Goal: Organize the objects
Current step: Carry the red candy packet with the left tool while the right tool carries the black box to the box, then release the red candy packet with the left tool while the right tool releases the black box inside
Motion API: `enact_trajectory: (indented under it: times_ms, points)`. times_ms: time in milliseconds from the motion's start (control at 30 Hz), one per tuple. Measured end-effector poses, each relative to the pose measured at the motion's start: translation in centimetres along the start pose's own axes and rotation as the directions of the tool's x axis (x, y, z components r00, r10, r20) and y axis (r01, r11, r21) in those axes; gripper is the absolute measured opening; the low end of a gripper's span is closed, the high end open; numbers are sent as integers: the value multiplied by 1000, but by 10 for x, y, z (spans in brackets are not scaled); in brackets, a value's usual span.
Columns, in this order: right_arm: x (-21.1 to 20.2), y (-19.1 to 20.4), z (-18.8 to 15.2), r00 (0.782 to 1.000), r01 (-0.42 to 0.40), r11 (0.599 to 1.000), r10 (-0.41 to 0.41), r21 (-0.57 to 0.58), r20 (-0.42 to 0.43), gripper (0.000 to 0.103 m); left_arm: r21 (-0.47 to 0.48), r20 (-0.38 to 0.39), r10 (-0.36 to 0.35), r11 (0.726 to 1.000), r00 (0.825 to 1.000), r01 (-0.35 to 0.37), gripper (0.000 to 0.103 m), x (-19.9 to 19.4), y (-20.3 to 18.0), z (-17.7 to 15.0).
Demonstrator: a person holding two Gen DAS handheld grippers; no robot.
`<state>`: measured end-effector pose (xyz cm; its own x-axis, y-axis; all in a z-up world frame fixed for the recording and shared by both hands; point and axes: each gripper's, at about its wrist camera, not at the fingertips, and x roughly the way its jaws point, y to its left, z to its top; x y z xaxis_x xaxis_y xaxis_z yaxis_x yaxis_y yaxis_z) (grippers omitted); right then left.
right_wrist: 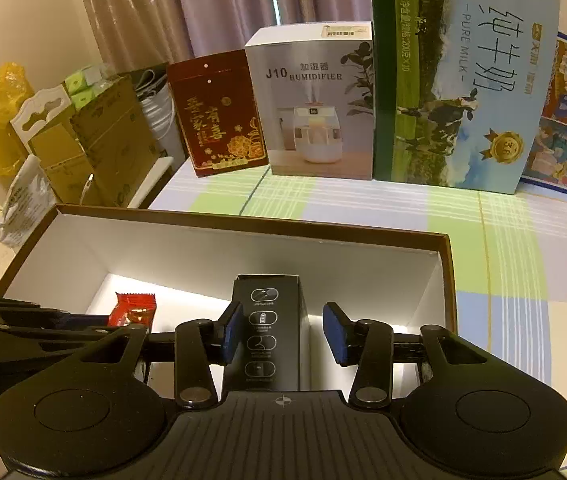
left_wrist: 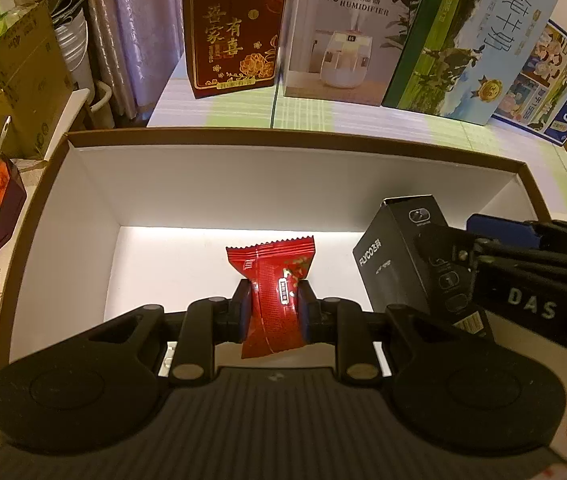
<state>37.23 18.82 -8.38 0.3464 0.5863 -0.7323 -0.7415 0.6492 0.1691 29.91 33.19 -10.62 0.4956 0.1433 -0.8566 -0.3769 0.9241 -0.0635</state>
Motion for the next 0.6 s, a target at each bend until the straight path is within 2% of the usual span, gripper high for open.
enact_trajectory:
  times_ms: [233,333,433,500,600]
  points:
    - [-1,-1,1,1000,3,1000,-4,-14,-17,46,2,-14,-6,1000,1000,6,20,7,0,-1]
    - [-2,0,0,1000,3,1000,-3,-23,-17,51,0,-16,-5,1000,1000,5,20,8,0,0]
    - [-5,1,0,1000,4,1000,-5,-30,-18,60,0,-10,-4,1000,1000,4,21,6,0,1]
    - [-7,2,0,1000,0,999,0,-36,-15,68,-6,-8,-3,1000,1000,3,33,4,2,2]
    - [-14,3,0,1000,-5,999,5,-51,-8,77,-15,-3,0,1000,1000,0,46,-1,5,1]
